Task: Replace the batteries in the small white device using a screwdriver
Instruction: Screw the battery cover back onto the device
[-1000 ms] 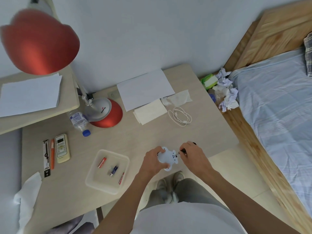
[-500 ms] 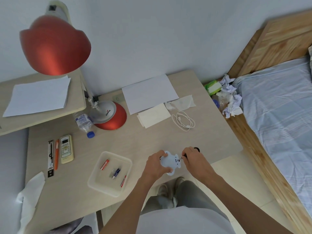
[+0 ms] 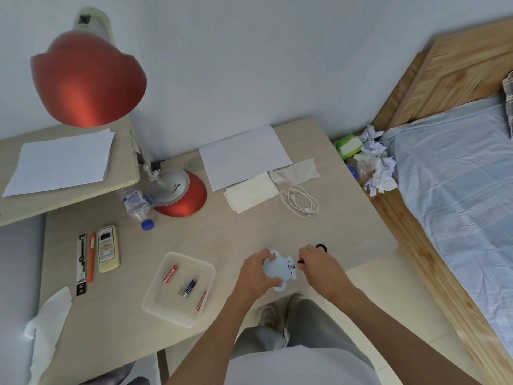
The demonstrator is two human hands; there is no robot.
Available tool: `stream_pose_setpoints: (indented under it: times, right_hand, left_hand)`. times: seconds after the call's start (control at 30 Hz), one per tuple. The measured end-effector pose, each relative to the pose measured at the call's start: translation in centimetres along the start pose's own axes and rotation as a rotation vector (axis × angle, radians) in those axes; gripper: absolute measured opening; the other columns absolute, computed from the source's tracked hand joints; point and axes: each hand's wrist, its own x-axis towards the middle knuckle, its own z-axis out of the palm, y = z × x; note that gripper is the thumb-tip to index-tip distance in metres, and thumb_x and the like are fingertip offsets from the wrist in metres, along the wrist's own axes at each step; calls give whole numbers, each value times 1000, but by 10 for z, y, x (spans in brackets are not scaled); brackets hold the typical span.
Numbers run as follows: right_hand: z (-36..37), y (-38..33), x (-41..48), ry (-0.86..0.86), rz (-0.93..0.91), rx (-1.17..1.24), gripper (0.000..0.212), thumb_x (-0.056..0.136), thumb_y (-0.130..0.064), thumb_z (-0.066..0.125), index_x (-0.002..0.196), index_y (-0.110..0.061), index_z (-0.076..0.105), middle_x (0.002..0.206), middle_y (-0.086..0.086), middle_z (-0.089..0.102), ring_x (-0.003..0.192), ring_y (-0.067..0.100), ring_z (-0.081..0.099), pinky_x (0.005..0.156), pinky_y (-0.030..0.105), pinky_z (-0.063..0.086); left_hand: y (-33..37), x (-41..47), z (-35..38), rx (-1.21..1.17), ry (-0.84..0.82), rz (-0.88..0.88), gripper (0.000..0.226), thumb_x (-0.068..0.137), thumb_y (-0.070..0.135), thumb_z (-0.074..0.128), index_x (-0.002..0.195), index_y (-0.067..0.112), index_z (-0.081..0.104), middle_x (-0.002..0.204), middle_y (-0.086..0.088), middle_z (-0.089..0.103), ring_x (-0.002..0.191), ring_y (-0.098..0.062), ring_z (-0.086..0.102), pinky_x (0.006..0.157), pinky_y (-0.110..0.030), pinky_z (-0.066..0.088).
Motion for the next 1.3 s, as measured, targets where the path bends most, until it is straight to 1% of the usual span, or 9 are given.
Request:
stream_pose_setpoints:
  times: [0.27,0.4,0.57,0.8,0.87,0.97,1.03,1.13,1.3]
  right_hand:
    - [-1,5,-3,29,-54,96,3,105,-21,58,105,-19,56,105,-3,52,82,19,56,68,28,45]
    - [3,2,5,16,42,6,19,108,-34,55,107,-16,55,104,2,49,80,21,53,68,29,44]
    - [7,2,9,-6,28,-31,5,103,-19,59,103,-18,54,102,-2,49,83,22,59,70,33,52]
    - [4,6,5,38,8,97,14,100,-15,66,101,-24,54,102,-7,48,81,20,58,74,41,58]
    - [7,5,5,41,9,104,17,100,-16,64,100,-28,52,102,-7,47,79,19,58,73,41,60]
    - [7,0,6,36,51,74,4,105,-29,56,104,-27,52,105,-2,53,83,21,59,75,38,58]
    - [6,-2,8,21,102,24,17,106,-37,54,107,-20,54,101,1,57,88,24,61,74,36,56]
    - [0,-3,8,-45,124,-48,15,105,-28,55,110,-16,61,92,0,56,83,23,57,77,34,54]
    - [6,1,3,24,96,96,8,105,-25,57,99,-21,56,98,-2,59,85,20,62,82,40,58]
  left_hand:
    - [-1,0,3,5,8,-10,71,62,41,96,124,34,62,124,1,62,106,-20,61,87,-31,58]
    - [-1,1,5,-5,1,-9,72,61,39,96,125,32,63,125,1,63,107,-19,62,86,-29,56]
    - [1,-1,7,-29,0,-23,73,62,39,94,128,31,63,127,1,62,110,-21,61,90,-31,56]
    - [7,-7,5,-61,14,-39,73,64,33,95,130,28,62,132,-2,60,115,-23,61,95,-36,59]
    - [10,-8,6,-71,12,-48,73,67,28,95,132,26,61,134,-3,59,117,-24,60,95,-34,57]
    - [12,-6,7,-67,-22,-63,72,72,22,93,136,27,60,137,-5,59,119,-24,59,91,-27,53]
    - [17,-5,7,-24,-39,-60,71,73,20,91,136,27,59,136,-6,60,116,-21,60,86,-21,49]
    - [19,-3,8,-3,-44,-52,72,73,18,91,137,28,59,134,-5,60,111,-18,58,80,-17,45]
    - [12,-5,12,-49,-26,-50,76,74,22,93,140,28,56,140,-6,56,120,-22,58,95,-27,55]
